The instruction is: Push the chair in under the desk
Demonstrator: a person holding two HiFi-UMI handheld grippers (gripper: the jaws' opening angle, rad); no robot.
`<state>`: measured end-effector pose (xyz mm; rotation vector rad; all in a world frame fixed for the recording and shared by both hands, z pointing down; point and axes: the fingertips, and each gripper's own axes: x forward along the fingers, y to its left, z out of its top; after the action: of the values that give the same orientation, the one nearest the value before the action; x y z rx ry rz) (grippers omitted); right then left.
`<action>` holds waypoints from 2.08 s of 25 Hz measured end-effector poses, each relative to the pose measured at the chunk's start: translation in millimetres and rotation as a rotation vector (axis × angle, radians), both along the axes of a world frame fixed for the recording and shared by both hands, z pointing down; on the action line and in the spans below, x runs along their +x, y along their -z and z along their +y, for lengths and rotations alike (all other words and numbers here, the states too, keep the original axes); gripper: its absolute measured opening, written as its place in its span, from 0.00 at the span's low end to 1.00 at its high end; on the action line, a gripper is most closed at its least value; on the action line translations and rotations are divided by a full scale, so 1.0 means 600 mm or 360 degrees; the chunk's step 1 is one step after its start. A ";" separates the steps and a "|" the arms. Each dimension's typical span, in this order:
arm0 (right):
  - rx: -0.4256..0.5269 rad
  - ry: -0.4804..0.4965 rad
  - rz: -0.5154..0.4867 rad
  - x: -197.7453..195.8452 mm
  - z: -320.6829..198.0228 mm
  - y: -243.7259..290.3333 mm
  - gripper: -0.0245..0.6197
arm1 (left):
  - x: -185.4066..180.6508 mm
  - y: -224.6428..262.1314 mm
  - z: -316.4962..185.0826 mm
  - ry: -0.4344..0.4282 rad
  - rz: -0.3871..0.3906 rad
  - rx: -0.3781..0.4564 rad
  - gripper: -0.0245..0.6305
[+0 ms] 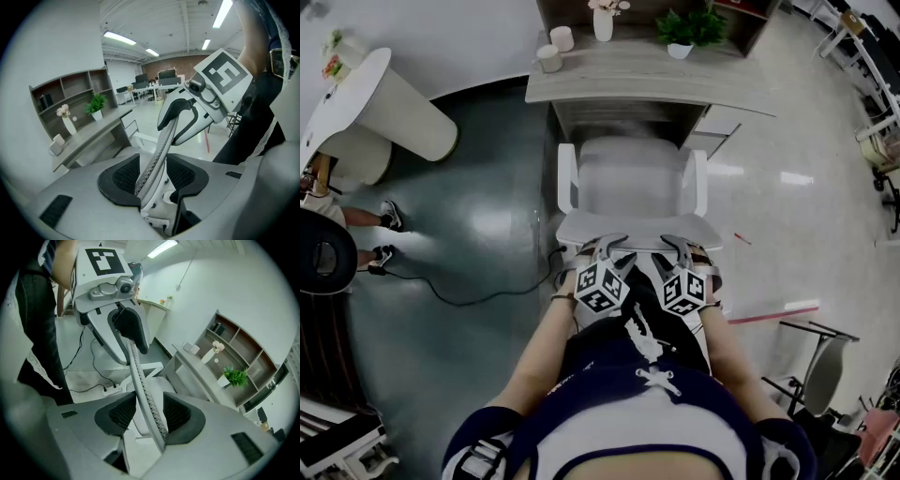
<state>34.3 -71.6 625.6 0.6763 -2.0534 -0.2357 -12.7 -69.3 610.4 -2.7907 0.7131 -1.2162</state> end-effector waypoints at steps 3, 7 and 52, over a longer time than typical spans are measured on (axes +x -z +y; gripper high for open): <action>0.0038 0.0008 0.0004 0.000 -0.011 0.001 0.28 | 0.000 0.001 -0.012 -0.0001 0.0001 -0.0001 0.32; 0.0101 0.0029 0.0005 0.001 -0.024 0.000 0.28 | 0.001 -0.001 -0.027 0.0001 -0.0001 0.0002 0.32; 0.0134 0.0082 0.0028 -0.001 -0.129 0.001 0.28 | -0.003 0.001 -0.132 -0.0010 -0.0013 0.0031 0.31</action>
<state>33.9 -148.7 625.3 0.6707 -2.0553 -0.3587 -14.3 -148.3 609.6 -2.7682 0.7114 -1.2124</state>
